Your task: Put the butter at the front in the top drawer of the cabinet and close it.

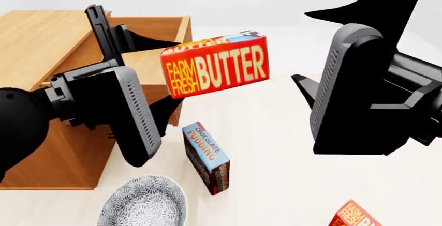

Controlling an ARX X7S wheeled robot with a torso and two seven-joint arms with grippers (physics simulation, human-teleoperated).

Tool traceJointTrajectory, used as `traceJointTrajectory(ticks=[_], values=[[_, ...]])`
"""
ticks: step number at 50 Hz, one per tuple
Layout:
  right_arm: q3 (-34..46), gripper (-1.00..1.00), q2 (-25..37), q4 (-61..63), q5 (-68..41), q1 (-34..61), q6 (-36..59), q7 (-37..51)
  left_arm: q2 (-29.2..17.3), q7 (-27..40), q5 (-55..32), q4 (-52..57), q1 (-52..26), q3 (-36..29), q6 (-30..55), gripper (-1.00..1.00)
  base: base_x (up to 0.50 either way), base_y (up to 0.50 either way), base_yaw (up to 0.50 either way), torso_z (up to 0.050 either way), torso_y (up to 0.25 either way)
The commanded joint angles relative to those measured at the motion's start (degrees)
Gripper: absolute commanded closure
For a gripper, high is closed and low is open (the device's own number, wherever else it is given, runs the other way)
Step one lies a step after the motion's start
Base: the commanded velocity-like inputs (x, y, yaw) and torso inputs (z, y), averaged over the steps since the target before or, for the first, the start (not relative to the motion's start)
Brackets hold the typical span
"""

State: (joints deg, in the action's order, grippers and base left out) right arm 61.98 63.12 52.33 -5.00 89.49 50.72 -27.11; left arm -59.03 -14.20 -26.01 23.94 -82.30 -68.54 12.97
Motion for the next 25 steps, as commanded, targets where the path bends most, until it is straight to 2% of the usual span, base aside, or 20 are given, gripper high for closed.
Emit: traceJointTrajectory(ticks=[1, 11, 19, 25], values=[[-2.1, -1.00, 6.7, 2.0, 0.4, -1.2, 1.6, 1.6, -1.1, 2.9, -2.8, -2.2, -1.6, 3.7, 1.2, 1.00, 0.00, 0.00, 0.00, 0.000, 0.000], [-4.0, -1.00, 11.6, 5.1, -2.9, -4.3, 4.2, 6.2, 2.0, 8.9, -13.8, -6.1, -4.1, 8.0, 12.0, 1.00, 0.00, 0.00, 0.00, 0.000, 0.001], [-5.3, -1.00, 13.4, 6.9, -6.7, -7.0, 5.4, 11.1, 6.5, 15.6, -22.5, -10.8, -7.5, 11.1, 23.2, 1.00, 0.00, 0.00, 0.00, 0.001, 0.001], [-5.5, -1.00, 13.8, 6.6, -8.5, -8.4, 5.3, 13.7, 10.3, 23.0, -32.3, -15.2, -10.0, 15.2, 32.0, 1.00, 0.00, 0.00, 0.00, 0.000, 0.002]])
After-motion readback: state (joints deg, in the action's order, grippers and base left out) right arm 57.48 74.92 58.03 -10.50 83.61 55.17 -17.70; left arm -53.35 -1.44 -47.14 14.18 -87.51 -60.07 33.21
